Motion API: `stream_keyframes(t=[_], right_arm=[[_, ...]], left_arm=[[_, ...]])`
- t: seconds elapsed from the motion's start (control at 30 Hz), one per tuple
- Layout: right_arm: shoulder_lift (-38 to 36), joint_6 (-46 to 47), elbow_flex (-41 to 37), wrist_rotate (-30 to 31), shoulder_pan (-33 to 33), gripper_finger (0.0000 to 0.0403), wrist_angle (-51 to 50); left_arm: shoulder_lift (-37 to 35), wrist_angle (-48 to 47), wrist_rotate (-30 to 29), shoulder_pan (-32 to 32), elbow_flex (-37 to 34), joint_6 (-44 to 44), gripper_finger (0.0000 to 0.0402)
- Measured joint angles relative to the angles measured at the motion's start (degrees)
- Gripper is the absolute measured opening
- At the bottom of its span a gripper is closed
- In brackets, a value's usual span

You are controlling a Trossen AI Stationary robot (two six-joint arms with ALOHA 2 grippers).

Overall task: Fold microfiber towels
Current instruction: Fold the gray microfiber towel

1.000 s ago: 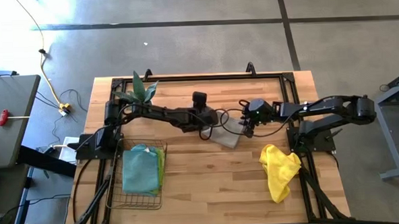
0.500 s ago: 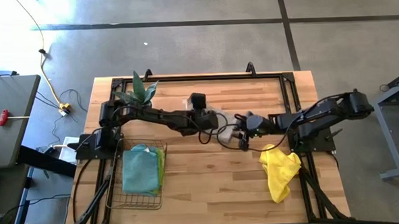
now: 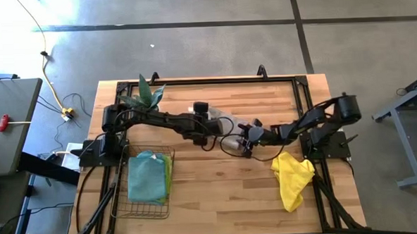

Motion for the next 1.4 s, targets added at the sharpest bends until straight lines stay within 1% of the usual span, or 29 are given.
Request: stream_keyframes(t=[0.07, 0.13, 0.2, 0.23, 0.4, 0.53, 0.6, 0.7, 0.77, 0.93, 1.03, 1.17, 1.27, 1.33, 1.4], right_arm=[[0.1, -1.1, 0.1, -0.9, -0.1, 0.0129, -2.3], [-0.4, -3.4, 0.1, -1.2, 0.0, 0.0129, -4.2], [-1.7, -5.9, 0.1, -1.8, 0.2, 0.0127, -6.8], [-2.4, -6.9, 0.1, -2.1, 0.1, 0.0125, -7.7], [-7.1, -11.0, -0.2, -4.6, 0.1, 0.0106, -14.4], [-10.1, -11.5, -0.3, -4.9, 0.2, 0.0087, -18.9], [-10.9, -11.5, -0.3, -4.9, 0.0, 0.0080, -20.9], [-11.2, -11.5, -0.2, -4.8, 0.0, 0.0070, -23.3], [-11.2, -11.6, -0.2, -4.7, 0.0, 0.0065, -24.0], [-11.4, -13.7, -0.3, -4.6, 0.0, 0.0058, -22.5], [-12.8, -13.7, -0.4, -4.6, 0.0, 0.0058, -22.3], [-17.1, -11.8, -0.5, -5.2, 0.0, 0.0057, -25.3], [-21.0, -8.3, -0.5, -7.4, 0.0, 0.0058, -26.8], [-23.1, -4.1, -0.5, -9.4, 0.2, 0.0057, -26.2], [-23.6, 0.9, -0.5, -9.6, 1.1, 0.0058, -24.0]], left_arm=[[0.0, -0.4, 5.7, 0.0, -0.4, 0.0, 0.0103], [0.0, 1.5, 11.8, 0.5, -1.5, 0.6, 0.0103], [0.8, 3.9, 15.5, 1.0, -2.4, 1.4, 0.0103], [1.2, 4.2, 16.3, 1.3, -2.7, 1.6, 0.0103], [2.1, 4.0, 15.6, 2.5, -2.8, 1.5, 0.0098], [2.1, 4.0, 16.2, 3.5, -2.8, 1.0, 0.0094], [2.1, 2.6, 17.3, 4.0, -2.8, 0.8, 0.0094], [2.3, -1.0, 21.3, 4.5, -2.8, -0.3, 0.0094], [2.5, -3.6, 23.3, 4.6, -2.8, -1.1, 0.0094], [2.5, -3.7, 23.5, 3.7, -2.8, -2.6, 0.0094], [2.5, -5.7, 22.9, 2.6, -1.1, -2.9, 0.0094], [2.5, -9.9, 22.4, 0.8, 2.4, -3.0, 0.0094], [2.5, -10.2, 22.0, -0.2, 4.4, -1.5, 0.0094], [2.5, -7.3, 20.5, -0.5, 4.4, -1.0, 0.0094], [2.5, -1.7, 19.6, 0.0, 3.4, -1.2, 0.0094]])
